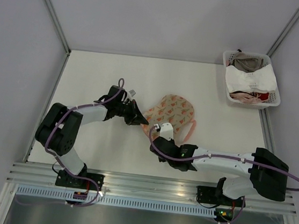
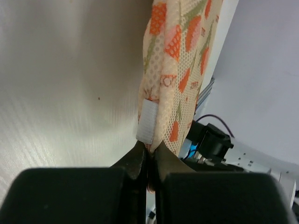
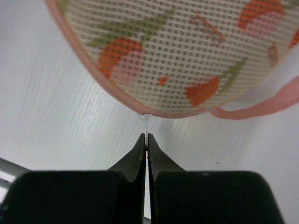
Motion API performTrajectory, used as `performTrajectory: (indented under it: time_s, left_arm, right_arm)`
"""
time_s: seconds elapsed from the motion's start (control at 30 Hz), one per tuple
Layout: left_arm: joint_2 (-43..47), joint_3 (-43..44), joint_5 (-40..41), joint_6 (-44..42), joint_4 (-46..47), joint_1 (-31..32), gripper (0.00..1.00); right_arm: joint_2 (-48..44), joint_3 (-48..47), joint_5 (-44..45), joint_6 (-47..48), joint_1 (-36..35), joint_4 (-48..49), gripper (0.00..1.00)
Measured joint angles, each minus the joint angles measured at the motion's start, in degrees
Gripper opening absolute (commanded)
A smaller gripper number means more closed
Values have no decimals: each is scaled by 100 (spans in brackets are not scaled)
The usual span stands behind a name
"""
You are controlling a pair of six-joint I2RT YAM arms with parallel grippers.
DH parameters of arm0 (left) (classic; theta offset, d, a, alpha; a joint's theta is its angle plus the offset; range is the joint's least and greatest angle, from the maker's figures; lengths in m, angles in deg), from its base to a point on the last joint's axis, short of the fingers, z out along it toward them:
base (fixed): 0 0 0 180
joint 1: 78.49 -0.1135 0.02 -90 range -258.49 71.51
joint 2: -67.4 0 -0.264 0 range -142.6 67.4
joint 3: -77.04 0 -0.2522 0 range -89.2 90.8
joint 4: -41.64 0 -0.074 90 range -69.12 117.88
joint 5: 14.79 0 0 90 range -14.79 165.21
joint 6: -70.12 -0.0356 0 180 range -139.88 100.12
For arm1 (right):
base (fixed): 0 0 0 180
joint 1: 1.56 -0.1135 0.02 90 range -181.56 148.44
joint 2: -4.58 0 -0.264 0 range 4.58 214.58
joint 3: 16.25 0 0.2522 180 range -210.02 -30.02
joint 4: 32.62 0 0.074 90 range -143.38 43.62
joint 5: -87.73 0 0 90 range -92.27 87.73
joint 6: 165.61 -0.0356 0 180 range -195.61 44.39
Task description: Unzip the laundry bag and remove the bra
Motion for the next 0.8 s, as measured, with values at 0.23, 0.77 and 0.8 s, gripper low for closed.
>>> performTrajectory:
  time_s: [0.23,0.77,0.8]
  left_arm:
    - [-63,1086,-216,-2004,-1784,-46,11]
    - [-973,2581,1086,-3246,-3407,245,100]
    - [-911,2579,1268,-3195,-3412,245,100]
  right_arm:
    - [-9,-291,361,-380,739,-1023,0]
    - [153,-474,46,164,1567,-896,1]
    - [153,-474,-7,203,1567,-857,0]
